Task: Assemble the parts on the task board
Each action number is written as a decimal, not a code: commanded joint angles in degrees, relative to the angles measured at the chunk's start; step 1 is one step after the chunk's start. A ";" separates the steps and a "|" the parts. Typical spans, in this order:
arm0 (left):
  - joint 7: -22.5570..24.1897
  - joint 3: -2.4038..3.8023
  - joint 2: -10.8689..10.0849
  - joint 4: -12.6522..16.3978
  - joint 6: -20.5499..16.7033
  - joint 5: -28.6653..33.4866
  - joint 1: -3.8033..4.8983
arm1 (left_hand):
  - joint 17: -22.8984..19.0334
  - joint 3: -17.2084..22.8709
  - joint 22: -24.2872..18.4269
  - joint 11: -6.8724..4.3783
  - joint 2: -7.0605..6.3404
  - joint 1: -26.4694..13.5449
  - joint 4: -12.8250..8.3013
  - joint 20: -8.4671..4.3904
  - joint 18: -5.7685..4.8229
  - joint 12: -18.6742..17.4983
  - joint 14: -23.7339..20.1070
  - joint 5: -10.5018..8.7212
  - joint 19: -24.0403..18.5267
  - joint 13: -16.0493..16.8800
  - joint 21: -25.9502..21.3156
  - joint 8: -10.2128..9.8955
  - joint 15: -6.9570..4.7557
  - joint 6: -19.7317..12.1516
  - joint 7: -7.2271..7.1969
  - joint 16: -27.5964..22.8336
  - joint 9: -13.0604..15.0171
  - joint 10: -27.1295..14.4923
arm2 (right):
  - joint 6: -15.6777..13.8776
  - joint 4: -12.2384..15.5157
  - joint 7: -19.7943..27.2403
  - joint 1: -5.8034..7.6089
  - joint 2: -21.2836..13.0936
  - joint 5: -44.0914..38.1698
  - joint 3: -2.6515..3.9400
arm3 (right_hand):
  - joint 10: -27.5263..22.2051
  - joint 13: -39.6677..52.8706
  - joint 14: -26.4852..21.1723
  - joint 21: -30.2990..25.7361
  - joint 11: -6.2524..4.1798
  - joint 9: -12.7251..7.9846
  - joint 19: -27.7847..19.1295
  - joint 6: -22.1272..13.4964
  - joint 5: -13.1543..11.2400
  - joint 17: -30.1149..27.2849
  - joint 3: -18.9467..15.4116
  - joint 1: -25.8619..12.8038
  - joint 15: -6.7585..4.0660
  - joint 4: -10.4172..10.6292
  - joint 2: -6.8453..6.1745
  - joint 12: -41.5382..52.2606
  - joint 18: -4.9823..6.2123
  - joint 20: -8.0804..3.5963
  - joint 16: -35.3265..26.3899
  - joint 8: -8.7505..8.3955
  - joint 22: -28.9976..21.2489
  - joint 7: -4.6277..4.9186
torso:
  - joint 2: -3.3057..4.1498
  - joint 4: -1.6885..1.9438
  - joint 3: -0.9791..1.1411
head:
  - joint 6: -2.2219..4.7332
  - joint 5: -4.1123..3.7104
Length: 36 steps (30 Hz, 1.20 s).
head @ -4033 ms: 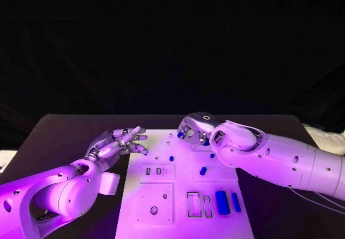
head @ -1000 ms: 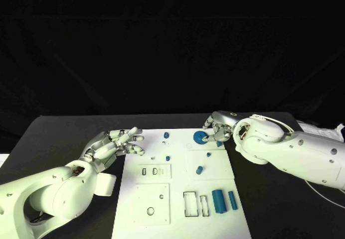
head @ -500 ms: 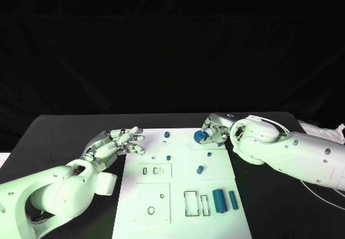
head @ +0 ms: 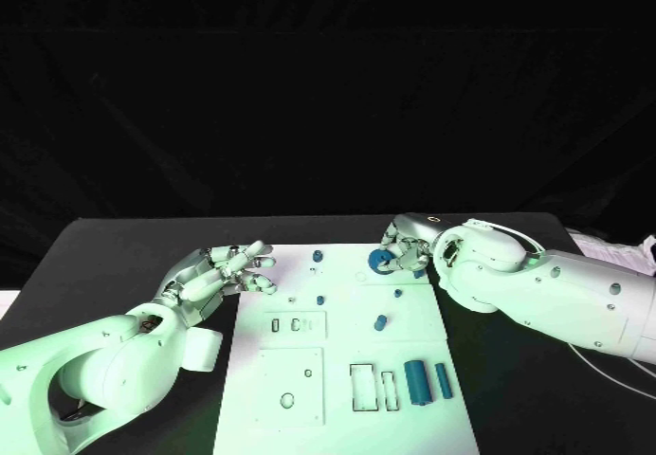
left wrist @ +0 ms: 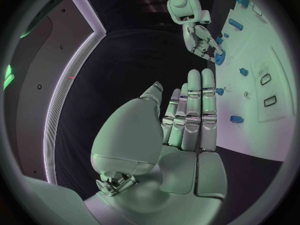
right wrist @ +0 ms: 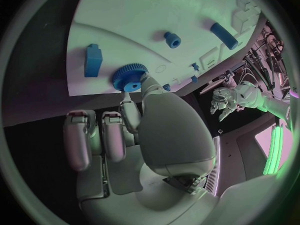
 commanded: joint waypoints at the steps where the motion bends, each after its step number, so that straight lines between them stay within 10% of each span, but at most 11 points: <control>1: 0.14 0.04 0.14 0.06 1.33 0.11 0.06 | 0.07 0.10 0.09 0.21 -0.12 0.31 -0.38 0.17 0.48 -0.17 0.04 -0.29 0.13 0.06 0.33 -0.35 0.04 -0.02 0.19 0.12 -0.05 -0.32 | 0.85 0.08 -1.03 -0.48 0.13 -6.13 -0.16 | 1.37 1.12 4.81 0.52 -1.01 0.69 1.88 2.07 -2.24 9.16 0.83 1.73 -0.59 -1.02 0.90 1.36 -1.01 -0.49 0.32 1.19 8.12 -0.66 | 0.02 0.02 0.02 | -0.09 0.00; 9: 0.08 0.04 0.12 0.03 1.39 0.11 0.06 | 0.07 0.10 0.09 0.21 -0.12 0.31 -0.38 0.17 0.48 -0.17 0.04 -0.29 0.13 0.06 0.33 -0.35 0.04 -0.02 0.19 0.12 -0.05 -0.32 | 1.05 0.48 -1.65 -1.01 0.18 -11.38 -0.17 | 2.08 2.89 4.95 0.96 -2.17 1.67 2.44 5.36 -3.60 9.98 3.82 4.32 -1.60 -3.07 1.67 2.95 -1.22 -1.42 0.67 2.64 9.07 -2.03 | 0.00 0.03 0.02 | -0.14 -0.03; 36: -0.24 0.03 0.57 -0.19 1.83 0.11 0.05 | 0.36 0.09 0.17 0.22 -0.11 0.40 -0.49 0.17 0.49 -0.28 -0.04 -0.37 0.05 0.11 0.39 -0.42 0.04 0.01 0.20 0.12 -0.03 -0.29 | -8.32 6.83 0.08 -1.28 5.87 -13.02 -0.18 | 2.15 3.47 4.95 1.38 -2.27 2.10 3.00 5.21 -0.45 10.09 6.82 3.08 -1.75 -3.44 1.50 2.82 -1.43 -1.77 0.69 1.69 10.02 -2.03 | 0.04 0.20 -0.10 | 0.08 0.64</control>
